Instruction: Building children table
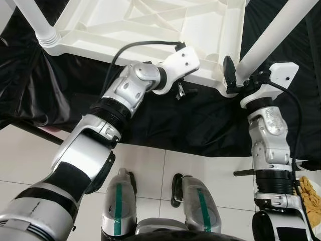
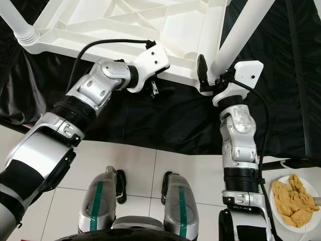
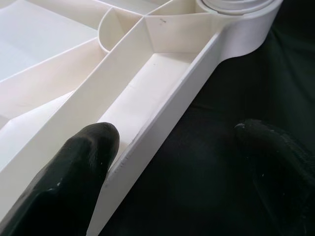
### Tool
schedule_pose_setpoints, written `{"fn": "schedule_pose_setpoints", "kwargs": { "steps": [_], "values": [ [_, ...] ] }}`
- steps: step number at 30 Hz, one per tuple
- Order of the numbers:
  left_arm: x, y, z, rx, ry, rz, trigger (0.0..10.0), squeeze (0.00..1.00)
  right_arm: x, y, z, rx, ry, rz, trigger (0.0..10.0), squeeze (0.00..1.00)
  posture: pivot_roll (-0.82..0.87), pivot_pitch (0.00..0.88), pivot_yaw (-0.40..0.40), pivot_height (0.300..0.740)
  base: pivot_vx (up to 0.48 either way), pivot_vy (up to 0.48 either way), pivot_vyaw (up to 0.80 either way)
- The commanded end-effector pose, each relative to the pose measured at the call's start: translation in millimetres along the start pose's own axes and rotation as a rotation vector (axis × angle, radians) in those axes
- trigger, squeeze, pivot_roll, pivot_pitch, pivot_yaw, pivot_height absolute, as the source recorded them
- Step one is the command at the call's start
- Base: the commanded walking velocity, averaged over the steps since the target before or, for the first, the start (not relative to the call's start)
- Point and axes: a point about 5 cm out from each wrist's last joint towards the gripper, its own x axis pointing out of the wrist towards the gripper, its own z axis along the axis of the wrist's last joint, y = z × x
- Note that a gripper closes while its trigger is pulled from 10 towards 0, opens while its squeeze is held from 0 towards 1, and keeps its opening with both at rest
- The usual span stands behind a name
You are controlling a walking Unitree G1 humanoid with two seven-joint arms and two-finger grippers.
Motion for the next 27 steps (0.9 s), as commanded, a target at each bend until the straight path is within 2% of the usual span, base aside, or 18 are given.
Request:
{"fn": "schedule_pose_setpoints", "kwargs": {
  "steps": [1,6,13,24,25,27],
  "values": [
    [4.2,-8.7,-18,-0.046,0.063,0.004,10.0,0.00,-0.2,-1.7,2,0.006,-0.011,0.007,10.0,0.00,0.00,0.062,-0.007,0.740,0.000,0.000,0.00],
    [7.8,-13.4,-15,-0.057,0.046,0.005,10.0,0.00,0.8,-3.9,5,0.003,-0.018,0.028,10.0,0.00,0.00,0.067,-0.015,0.740,0.000,0.000,0.00],
    [8.4,-12.4,-12,-0.064,0.035,0.016,10.0,0.00,3.4,-7.2,7,-0.010,-0.013,0.062,10.0,0.00,0.00,0.074,-0.025,0.740,0.000,0.000,0.00],
    [8.2,-10.8,-7,-0.055,0.019,0.028,10.0,0.00,0.1,-26.1,1,-0.036,0.061,0.152,10.0,0.00,0.00,0.080,-0.029,0.740,0.000,0.000,0.00],
    [7.4,-10.8,-6,-0.049,0.013,0.026,10.0,0.00,0.1,-31.0,-3,-0.030,0.085,0.166,6.7,0.00,0.00,0.079,-0.030,0.740,0.000,0.000,0.00],
    [7.4,-10.8,-6,-0.049,0.013,0.026,10.0,0.00,0.1,-31.0,-3,-0.030,0.085,0.166,6.7,0.00,0.00,0.079,-0.030,0.740,0.000,0.000,0.00]
  ]
}}
